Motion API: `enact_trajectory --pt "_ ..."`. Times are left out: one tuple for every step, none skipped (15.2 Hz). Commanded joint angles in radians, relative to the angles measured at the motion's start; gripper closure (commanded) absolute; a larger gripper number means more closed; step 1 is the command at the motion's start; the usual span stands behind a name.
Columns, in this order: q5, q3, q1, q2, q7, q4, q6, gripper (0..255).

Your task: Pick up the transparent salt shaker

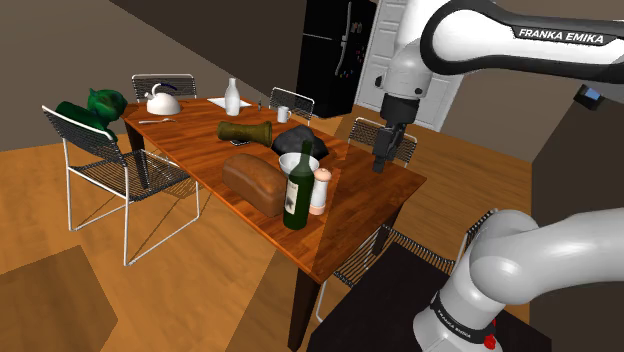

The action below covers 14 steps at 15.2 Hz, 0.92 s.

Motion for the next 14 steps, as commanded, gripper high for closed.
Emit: enact_trajectory --pt "0.0 0.0 0.0 0.0 0.0 0.0 0.0 0" --pt "-0.005 -0.012 -0.005 0.024 -0.015 -0.004 0.032 0" --pt "-0.01 -0.023 -0.01 0.049 -0.029 -0.007 0.065 0" --pt "-0.014 -0.035 -0.014 0.076 -0.044 -0.008 0.096 0" --pt "-0.018 -0.046 -0.018 0.104 -0.058 -0.008 0.128 0" --pt "-0.021 -0.058 -0.022 0.132 -0.072 -0.007 0.159 0" --pt "-0.023 -0.069 -0.026 0.162 -0.087 -0.004 0.19 0" --pt "-0.025 -0.08 -0.029 0.193 -0.101 0.001 0.219 0" --pt "-0.025 -0.091 -0.032 0.224 -0.116 0.007 0.249 0" --pt "-0.025 -0.101 -0.035 0.257 -0.13 0.015 0.277 0" --pt "-0.024 -0.112 -0.038 0.29 -0.145 0.024 0.305 0" --pt "-0.022 -0.122 -0.04 0.324 -0.16 0.034 0.332 0" --pt "-0.019 -0.133 -0.042 0.358 -0.175 0.046 0.357 0" --pt "-0.016 -0.143 -0.043 0.393 -0.191 0.06 0.382 0"
